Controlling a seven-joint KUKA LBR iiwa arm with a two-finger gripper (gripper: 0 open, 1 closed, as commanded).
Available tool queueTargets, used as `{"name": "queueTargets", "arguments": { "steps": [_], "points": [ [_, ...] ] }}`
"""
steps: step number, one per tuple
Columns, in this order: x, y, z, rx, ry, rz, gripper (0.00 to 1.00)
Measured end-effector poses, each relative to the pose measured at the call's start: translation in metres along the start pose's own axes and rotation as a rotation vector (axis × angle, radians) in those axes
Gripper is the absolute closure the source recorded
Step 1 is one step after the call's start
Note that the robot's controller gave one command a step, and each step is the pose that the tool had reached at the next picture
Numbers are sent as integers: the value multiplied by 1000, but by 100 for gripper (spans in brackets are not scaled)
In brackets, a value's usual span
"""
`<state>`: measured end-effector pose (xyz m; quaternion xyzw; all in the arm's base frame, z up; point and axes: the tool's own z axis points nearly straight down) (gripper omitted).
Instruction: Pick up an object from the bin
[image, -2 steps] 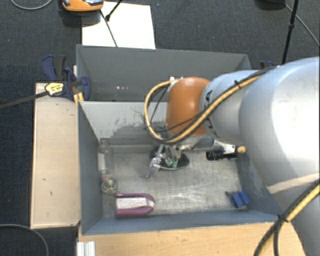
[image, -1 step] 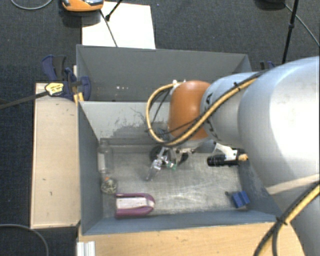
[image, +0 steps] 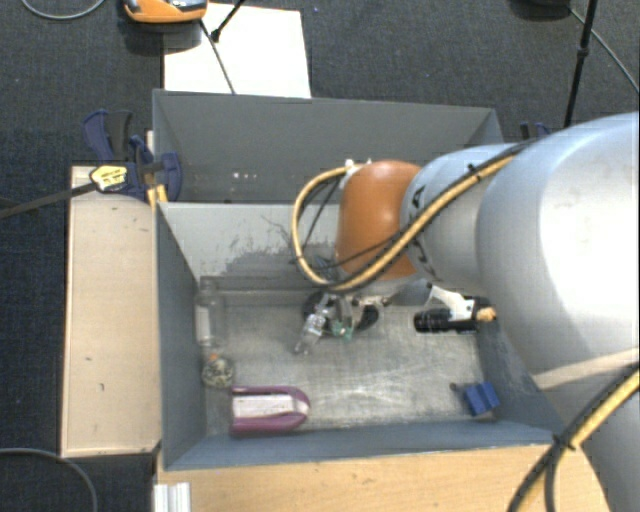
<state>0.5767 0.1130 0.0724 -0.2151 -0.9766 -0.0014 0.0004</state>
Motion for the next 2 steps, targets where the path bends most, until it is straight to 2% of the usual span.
{"name": "queueTargets", "arguments": {
  "steps": [1,2],
  "points": [
    [-1,0,-9,0,-3,-2,100],
    [-2,1,-62,-2,-6,-6,100]
  ]
}}
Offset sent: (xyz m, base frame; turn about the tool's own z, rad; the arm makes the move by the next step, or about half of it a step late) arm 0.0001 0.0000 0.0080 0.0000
